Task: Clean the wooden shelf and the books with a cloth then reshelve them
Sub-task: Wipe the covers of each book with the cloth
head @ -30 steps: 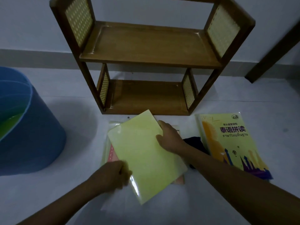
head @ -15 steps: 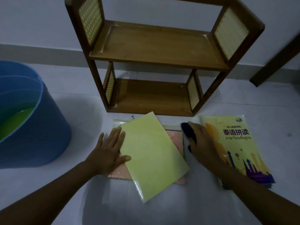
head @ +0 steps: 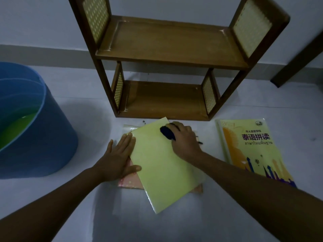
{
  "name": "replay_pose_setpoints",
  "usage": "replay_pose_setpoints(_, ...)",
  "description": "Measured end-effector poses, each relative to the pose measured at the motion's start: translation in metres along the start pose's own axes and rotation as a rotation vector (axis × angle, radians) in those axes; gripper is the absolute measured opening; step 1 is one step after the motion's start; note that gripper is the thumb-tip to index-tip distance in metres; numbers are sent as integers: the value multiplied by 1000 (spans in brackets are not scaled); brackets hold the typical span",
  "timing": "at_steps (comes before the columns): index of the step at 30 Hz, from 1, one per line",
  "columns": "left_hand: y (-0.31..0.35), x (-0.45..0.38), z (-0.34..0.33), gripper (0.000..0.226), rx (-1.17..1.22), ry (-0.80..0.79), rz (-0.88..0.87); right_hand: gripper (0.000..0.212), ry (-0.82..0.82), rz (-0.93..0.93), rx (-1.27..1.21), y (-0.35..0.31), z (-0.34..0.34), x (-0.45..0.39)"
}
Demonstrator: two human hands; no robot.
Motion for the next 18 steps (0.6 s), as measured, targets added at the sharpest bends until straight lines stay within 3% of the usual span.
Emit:
replay_pose_setpoints(2, 0, 2, -1, 116, 64, 17, -10, 62, 4, 0, 50, -23, -9, 1)
replay_pose_setpoints(5, -3, 1, 4, 117, 82, 74, -63, 54, -122, 452, 106, -71, -35, 29)
replay_pose_setpoints(7, -5, -1, 5, 118, 54, 88, -77, 51, -221, 607, 120, -80, -38, 27)
replay_pose_setpoints(9, -3, -2, 4, 123, 48, 85, -54, 54, -182, 522, 141, -67, -27, 2)
replay_pose_setpoints(13, -4, 3, -6, 126, -58, 81, -27, 62, -91, 32, 72, -18, -7, -20)
replay_pose_setpoints(14, -6, 5, -7, 126, -69, 89, -24, 62, -73, 42, 96, -14, -10, -11)
replay_pose_setpoints(18, -9, 0, 4, 128, -53, 61, -34, 54, -172, 403, 160, -22, -45, 85)
Point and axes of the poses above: each hand's wrist, its own x-axis away from the middle knuckle, its own z-axis out of the back of the hand, y = z × x, the point moved 1 cm from there along -x, towards the middle knuckle, and after that the axes turned 6 degrees about -y, right-handed, at the moved point
